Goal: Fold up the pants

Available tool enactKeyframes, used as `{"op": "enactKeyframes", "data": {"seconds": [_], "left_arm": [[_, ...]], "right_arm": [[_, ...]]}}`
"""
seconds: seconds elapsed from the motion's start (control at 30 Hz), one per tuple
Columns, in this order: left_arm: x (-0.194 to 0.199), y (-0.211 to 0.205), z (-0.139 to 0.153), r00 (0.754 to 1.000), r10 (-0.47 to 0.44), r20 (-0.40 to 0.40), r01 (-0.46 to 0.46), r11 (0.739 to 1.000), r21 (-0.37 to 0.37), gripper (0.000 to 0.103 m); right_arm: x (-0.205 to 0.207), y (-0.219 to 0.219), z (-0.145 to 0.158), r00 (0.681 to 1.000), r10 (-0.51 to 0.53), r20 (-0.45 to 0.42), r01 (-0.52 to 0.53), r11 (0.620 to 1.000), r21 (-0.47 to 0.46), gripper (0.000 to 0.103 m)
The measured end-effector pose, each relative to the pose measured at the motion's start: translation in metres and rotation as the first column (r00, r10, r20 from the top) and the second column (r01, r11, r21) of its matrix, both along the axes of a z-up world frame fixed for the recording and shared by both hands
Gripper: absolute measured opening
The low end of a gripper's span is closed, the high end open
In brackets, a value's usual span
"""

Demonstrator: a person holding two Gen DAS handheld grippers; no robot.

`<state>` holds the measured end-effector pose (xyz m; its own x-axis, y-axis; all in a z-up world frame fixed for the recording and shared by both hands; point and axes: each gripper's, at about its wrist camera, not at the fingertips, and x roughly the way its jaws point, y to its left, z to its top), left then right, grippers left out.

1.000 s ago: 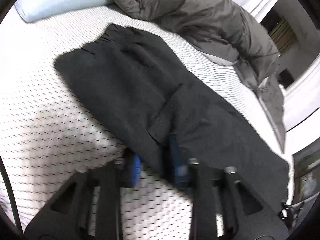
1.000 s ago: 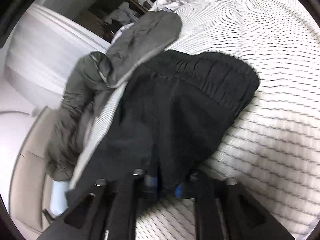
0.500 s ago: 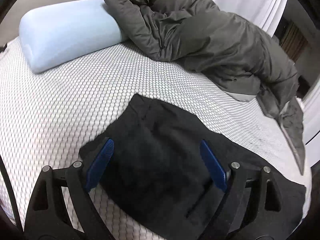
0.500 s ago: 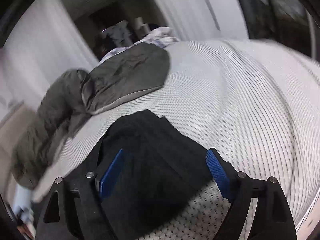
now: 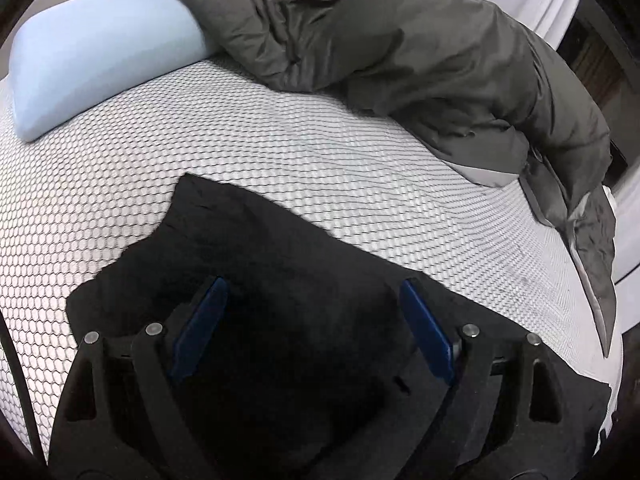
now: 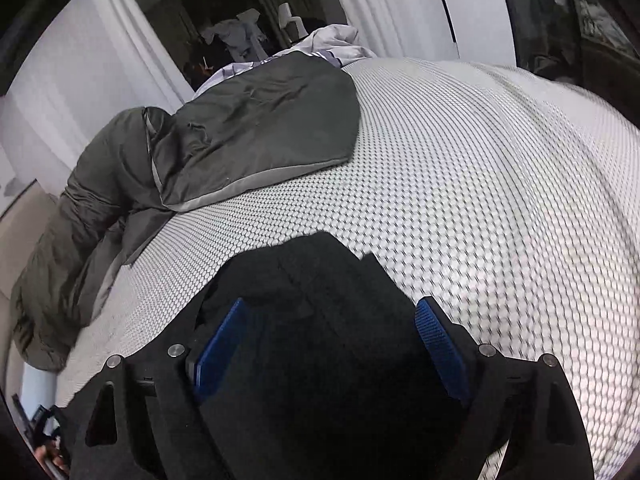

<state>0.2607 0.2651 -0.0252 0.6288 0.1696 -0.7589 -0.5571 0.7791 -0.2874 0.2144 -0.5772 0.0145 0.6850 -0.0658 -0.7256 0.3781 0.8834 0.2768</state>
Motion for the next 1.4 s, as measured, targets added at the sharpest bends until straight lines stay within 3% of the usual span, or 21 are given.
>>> {"op": "enactKeyframes", "data": {"seconds": [0.13, 0.23, 0.3, 0.37, 0.5, 0.6, 0.67, 0.7, 0.83, 0.9, 0.93, 0.97, 1.1, 1.23, 1.3, 1.37, 1.4], "left_arm": [[0.007, -0.022, 0.008, 0.998, -0.062, -0.007, 0.062, 0.997, 0.035, 0.087], [0.013, -0.034, 0.002, 0.995, -0.087, -0.046, 0.089, 0.995, 0.054, 0.087], [0.012, -0.034, -0.004, 0.997, -0.051, -0.058, 0.053, 0.998, 0.038, 0.076], [0.009, -0.028, -0.007, 0.999, -0.014, -0.036, 0.013, 1.000, -0.028, 0.075], [0.006, -0.025, 0.002, 1.000, 0.005, 0.004, -0.004, 0.997, -0.079, 0.075], [0.009, -0.030, 0.005, 1.000, -0.015, -0.011, 0.015, 0.999, -0.047, 0.076], [0.011, -0.031, -0.002, 0.999, -0.021, -0.034, 0.019, 0.998, -0.057, 0.076], [0.010, -0.031, -0.004, 0.999, -0.019, -0.039, 0.016, 0.998, -0.059, 0.075], [0.012, -0.032, -0.010, 0.999, -0.018, -0.051, 0.015, 0.998, -0.060, 0.075], [0.011, -0.032, -0.009, 0.999, -0.020, -0.048, 0.017, 0.998, -0.059, 0.076], [0.011, -0.031, -0.009, 0.999, -0.019, -0.046, 0.017, 0.998, -0.062, 0.076], [0.010, -0.030, -0.008, 0.999, -0.018, -0.042, 0.015, 0.997, -0.069, 0.076], [0.004, -0.023, -0.005, 0.999, -0.005, -0.033, 0.003, 0.997, -0.075, 0.076], [-0.003, -0.014, -0.001, 1.000, 0.013, -0.012, -0.014, 0.997, -0.078, 0.076], [-0.004, -0.011, -0.002, 1.000, 0.004, -0.021, -0.005, 0.997, -0.071, 0.076], [-0.005, -0.007, -0.003, 0.999, 0.005, -0.034, -0.007, 0.999, -0.054, 0.076], [-0.006, -0.004, -0.003, 0.999, 0.008, -0.036, -0.010, 0.999, -0.051, 0.076]], "right_arm": [[0.029, 0.024, 0.004, 0.998, 0.061, -0.029, -0.063, 0.996, -0.070, 0.088], [0.054, 0.046, -0.009, 0.989, 0.103, -0.107, -0.119, 0.981, -0.155, 0.089], [0.062, 0.051, -0.022, 0.982, 0.080, -0.169, -0.100, 0.988, -0.117, 0.088], [0.058, 0.059, -0.020, 0.984, 0.057, -0.167, -0.069, 0.995, -0.069, 0.087], [0.063, 0.093, 0.003, 0.969, 0.231, -0.082, -0.237, 0.969, -0.072, 0.087], [0.073, 0.095, -0.014, 0.952, 0.298, -0.064, -0.291, 0.951, 0.100, 0.083], [0.082, 0.089, -0.030, 0.959, 0.273, -0.083, -0.256, 0.952, 0.168, 0.069], [0.086, 0.085, -0.037, 0.960, 0.264, -0.090, -0.243, 0.950, 0.196, 0.067], [0.094, 0.078, -0.055, 0.969, 0.248, -0.016, -0.230, 0.920, 0.317, 0.048], [0.099, 0.081, -0.057, 0.968, 0.250, 0.002, -0.237, 0.915, 0.328, 0.025], [0.102, 0.086, -0.058, 0.964, 0.265, 0.012, -0.255, 0.913, 0.319, 0.008], [0.106, 0.096, -0.058, 0.962, 0.273, 0.014, -0.265, 0.917, 0.298, 0.001], [0.099, 0.109, -0.036, 0.972, 0.212, 0.103, -0.229, 0.956, 0.184, 0.000], [0.084, 0.100, -0.021, 0.985, 0.009, 0.170, -0.027, 0.994, 0.104, 0.004], [0.094, 0.094, -0.038, 0.996, 0.025, 0.091, -0.045, 0.974, 0.221, 0.017], [0.099, 0.089, -0.051, 0.998, 0.044, 0.035, -0.052, 0.951, 0.306, 0.046], [0.098, 0.089, -0.052, 0.999, 0.039, 0.018, -0.043, 0.952, 0.304, 0.049]]}}
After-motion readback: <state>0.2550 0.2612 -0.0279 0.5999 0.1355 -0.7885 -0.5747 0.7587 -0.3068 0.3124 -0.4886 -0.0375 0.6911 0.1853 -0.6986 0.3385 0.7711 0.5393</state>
